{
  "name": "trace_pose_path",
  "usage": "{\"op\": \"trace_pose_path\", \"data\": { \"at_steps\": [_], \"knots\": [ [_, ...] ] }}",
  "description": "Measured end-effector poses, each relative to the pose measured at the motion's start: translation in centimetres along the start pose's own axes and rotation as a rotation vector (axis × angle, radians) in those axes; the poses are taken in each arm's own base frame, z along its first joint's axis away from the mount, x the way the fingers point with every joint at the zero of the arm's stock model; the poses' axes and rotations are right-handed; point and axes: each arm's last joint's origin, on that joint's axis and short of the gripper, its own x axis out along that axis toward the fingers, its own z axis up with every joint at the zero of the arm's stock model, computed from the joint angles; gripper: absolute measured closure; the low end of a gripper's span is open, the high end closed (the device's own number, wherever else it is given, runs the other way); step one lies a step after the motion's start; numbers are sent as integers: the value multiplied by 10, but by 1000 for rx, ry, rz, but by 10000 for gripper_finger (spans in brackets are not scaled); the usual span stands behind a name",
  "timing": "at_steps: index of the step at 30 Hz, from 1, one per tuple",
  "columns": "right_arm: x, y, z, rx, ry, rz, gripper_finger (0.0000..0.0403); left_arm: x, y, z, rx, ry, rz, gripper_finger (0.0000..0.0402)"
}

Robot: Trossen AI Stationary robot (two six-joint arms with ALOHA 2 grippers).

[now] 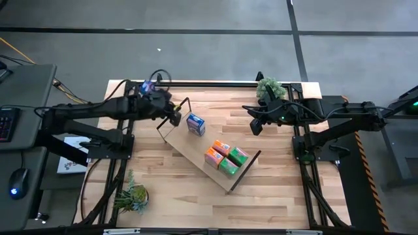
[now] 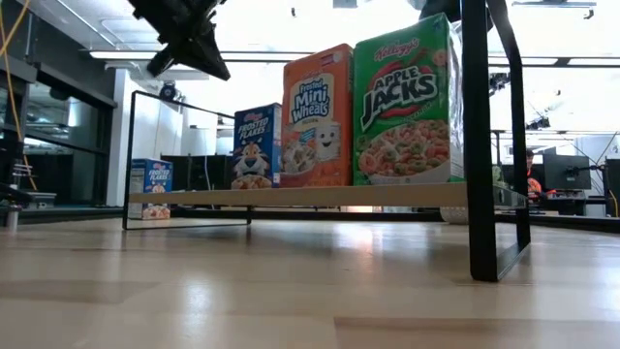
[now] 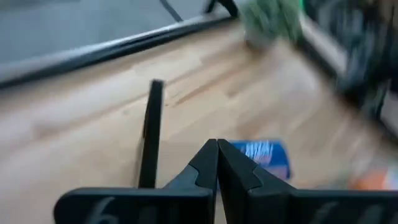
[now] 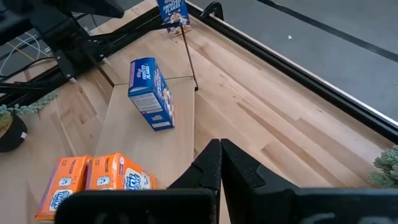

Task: Stack cereal on shelf
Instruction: Adjust the cereal boxes on the shelf

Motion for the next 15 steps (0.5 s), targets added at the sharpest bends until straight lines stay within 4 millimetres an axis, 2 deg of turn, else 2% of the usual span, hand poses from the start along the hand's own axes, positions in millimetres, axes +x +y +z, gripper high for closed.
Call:
{"op": "trace_pose_path", "data": {
  "at_steps": [6,9,12,15],
  "knots": [
    [0,0,0,0,-1,0,403,7,-20,22,761,223,-98,401],
    [0,0,0,0,0,0,403,20,-29,27,1119,370,-92,401],
    [0,0,0,0,0,0,403,37,-36,28,1338,465,-79,401],
    [0,0,0,0,0,0,403,52,-42,28,1451,495,-69,401]
  ]
}}
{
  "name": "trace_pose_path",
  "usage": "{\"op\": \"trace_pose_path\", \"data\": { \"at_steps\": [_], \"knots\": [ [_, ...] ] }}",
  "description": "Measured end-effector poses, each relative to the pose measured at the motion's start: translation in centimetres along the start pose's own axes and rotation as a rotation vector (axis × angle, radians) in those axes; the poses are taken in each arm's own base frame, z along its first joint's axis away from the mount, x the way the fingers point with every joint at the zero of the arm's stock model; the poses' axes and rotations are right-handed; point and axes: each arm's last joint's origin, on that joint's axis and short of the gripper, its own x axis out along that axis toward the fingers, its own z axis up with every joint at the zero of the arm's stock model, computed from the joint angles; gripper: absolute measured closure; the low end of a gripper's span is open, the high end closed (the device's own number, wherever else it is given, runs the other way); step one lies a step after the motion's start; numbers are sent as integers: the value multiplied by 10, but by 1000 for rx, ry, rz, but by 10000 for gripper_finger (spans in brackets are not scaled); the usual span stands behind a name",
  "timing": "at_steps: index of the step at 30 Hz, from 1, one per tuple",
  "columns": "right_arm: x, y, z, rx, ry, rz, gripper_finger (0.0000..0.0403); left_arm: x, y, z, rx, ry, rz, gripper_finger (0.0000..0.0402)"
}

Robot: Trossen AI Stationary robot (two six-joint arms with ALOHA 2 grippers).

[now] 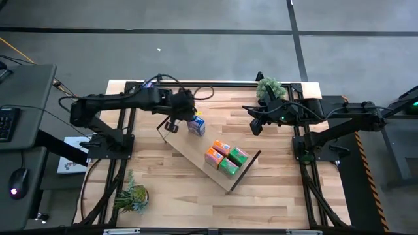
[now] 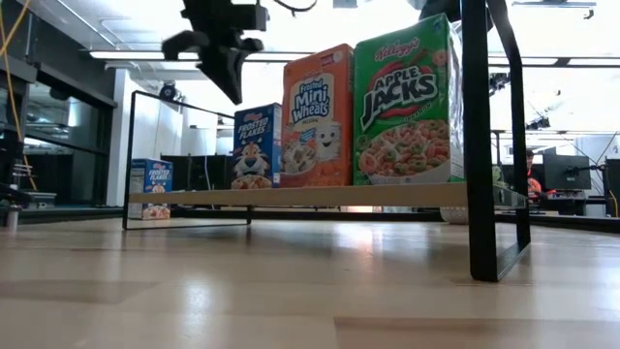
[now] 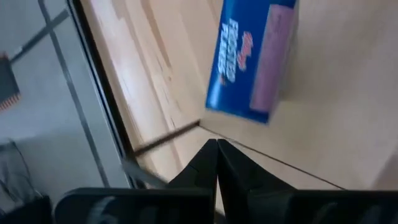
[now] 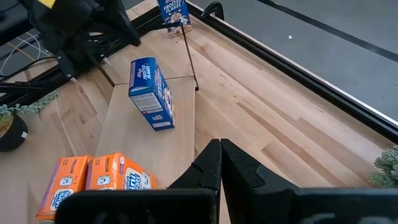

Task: Stack cereal on shelf
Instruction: Adjust the cereal boxes on the shelf

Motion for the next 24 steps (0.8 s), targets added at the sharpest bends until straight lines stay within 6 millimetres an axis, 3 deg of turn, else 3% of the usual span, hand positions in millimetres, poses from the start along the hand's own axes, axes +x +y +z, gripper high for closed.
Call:
{"op": "trace_pose_path", "data": {
  "at_steps": [11,24],
  "knots": [
    [0,0,0,3,-1,-1,403,18,3,12,204,-11,0,401],
    [0,0,0,11,-3,-4,403,23,5,13,179,59,57,402]
  ]
}}
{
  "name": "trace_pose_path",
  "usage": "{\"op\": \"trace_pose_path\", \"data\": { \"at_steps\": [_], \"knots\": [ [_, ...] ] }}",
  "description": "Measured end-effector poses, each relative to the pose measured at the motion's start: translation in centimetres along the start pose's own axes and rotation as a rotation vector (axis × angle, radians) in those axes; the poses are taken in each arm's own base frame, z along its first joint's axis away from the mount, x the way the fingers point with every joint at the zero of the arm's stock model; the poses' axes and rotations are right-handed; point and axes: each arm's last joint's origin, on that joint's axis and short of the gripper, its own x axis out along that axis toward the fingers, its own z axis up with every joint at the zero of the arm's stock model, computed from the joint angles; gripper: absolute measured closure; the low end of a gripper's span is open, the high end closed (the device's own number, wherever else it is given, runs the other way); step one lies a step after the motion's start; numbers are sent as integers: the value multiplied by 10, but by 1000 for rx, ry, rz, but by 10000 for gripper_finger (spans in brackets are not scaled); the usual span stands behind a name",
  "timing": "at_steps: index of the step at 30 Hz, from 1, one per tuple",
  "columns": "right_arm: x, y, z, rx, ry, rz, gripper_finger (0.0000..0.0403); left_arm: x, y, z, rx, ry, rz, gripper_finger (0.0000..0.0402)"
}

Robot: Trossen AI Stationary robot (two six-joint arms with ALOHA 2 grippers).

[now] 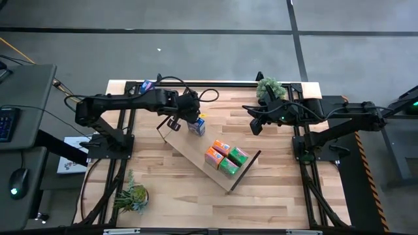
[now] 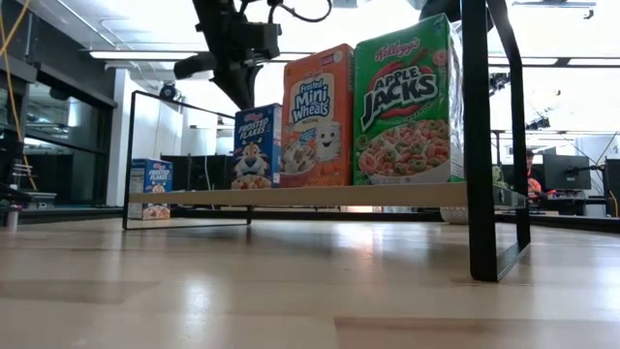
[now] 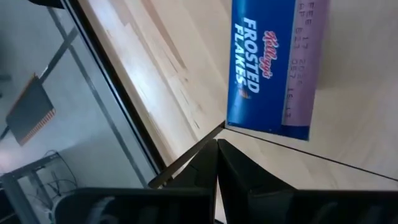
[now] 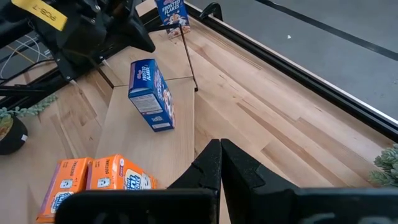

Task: Stack cereal on shelf
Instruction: Adjust the cereal boxes on the shelf

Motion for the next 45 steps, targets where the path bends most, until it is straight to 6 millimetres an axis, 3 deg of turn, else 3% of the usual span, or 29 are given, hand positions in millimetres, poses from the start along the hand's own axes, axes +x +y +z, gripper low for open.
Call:
{"op": "trace_pose_path", "data": {
  "at_steps": [20,45],
  "knots": [
    [0,0,0,18,-1,0,403,28,-7,6,38,60,-119,401],
    [0,0,0,16,-1,-1,403,24,-14,20,50,-82,-183,401]
  ]
}}
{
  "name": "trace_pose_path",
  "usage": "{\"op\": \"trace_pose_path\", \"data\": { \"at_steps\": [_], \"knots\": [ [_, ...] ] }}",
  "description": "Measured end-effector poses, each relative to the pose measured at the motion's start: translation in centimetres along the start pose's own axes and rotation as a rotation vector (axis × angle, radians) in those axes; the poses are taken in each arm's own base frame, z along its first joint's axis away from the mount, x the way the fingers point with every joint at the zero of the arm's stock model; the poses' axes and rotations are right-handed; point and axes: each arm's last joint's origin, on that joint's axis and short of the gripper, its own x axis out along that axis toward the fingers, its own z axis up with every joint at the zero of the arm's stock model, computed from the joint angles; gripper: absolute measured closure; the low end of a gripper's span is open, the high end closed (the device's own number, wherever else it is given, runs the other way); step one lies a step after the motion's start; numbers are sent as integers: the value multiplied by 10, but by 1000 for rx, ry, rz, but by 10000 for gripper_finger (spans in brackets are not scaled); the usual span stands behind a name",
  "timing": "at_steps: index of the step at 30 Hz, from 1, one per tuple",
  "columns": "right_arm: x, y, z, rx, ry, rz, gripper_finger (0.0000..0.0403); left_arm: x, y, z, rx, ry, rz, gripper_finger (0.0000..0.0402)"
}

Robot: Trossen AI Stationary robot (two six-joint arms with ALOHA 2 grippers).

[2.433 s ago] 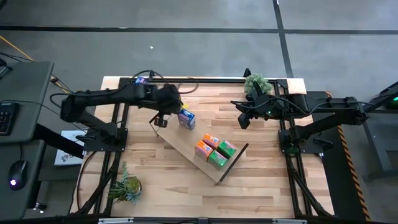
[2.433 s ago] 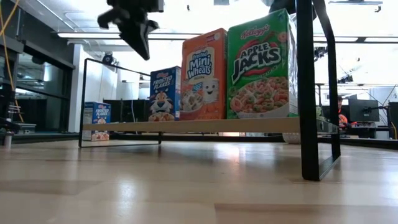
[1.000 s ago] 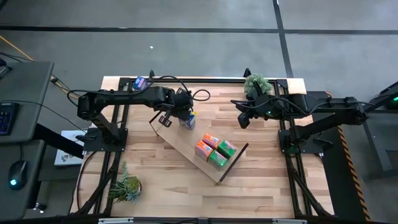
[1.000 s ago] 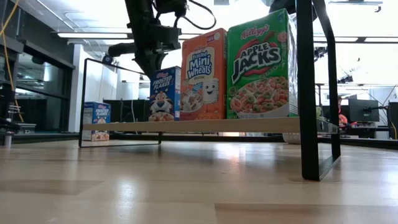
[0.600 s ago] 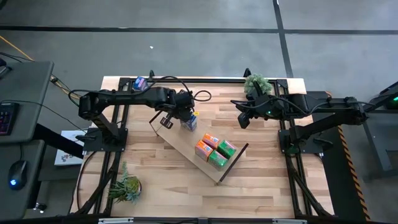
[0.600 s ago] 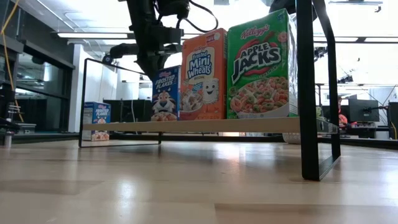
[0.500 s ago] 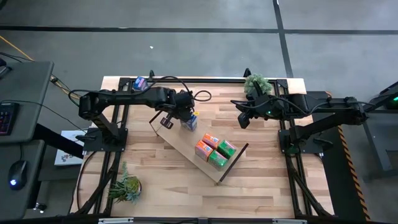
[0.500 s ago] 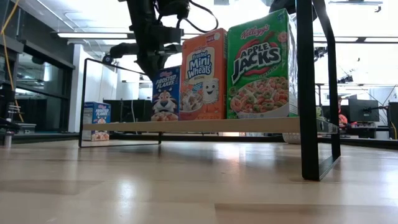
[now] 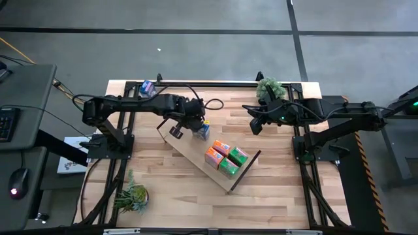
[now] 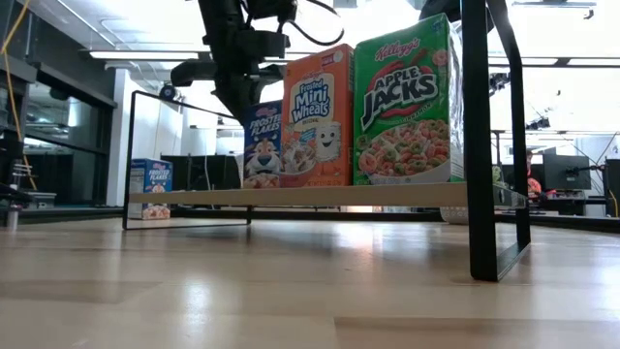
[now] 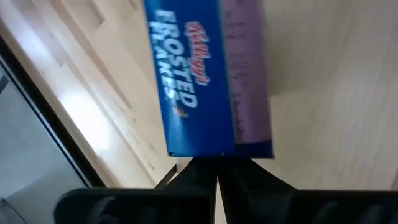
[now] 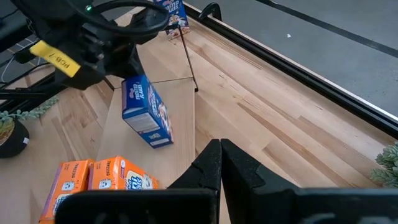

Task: Stack cereal on shelf
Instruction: Adjust the cereal boxes on the shelf, then put the blue cereal box on the shelf aligned with the blue cereal box

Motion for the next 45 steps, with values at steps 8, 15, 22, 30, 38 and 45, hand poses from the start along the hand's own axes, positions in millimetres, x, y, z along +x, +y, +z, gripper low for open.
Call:
{"op": "trace_pose_path", "data": {
  "at_steps": [8,15,22,30,38,45],
  "knots": [
    [0,0,0,0,0,0,403,-2,-2,11,17,-50,42,401],
    [0,0,0,0,0,0,403,-2,1,11,1,-26,102,401],
    [0,0,0,0,0,0,403,-4,6,8,-24,15,160,401],
    [0,-1,1,0,-19,-28,403,-57,19,-26,-206,-21,368,402],
    [0,-1,2,8,-41,-42,403,-125,14,-86,-757,-219,530,401],
    [0,0,3,11,-49,-37,403,-109,0,-153,-1205,-71,643,366]
  ]
}}
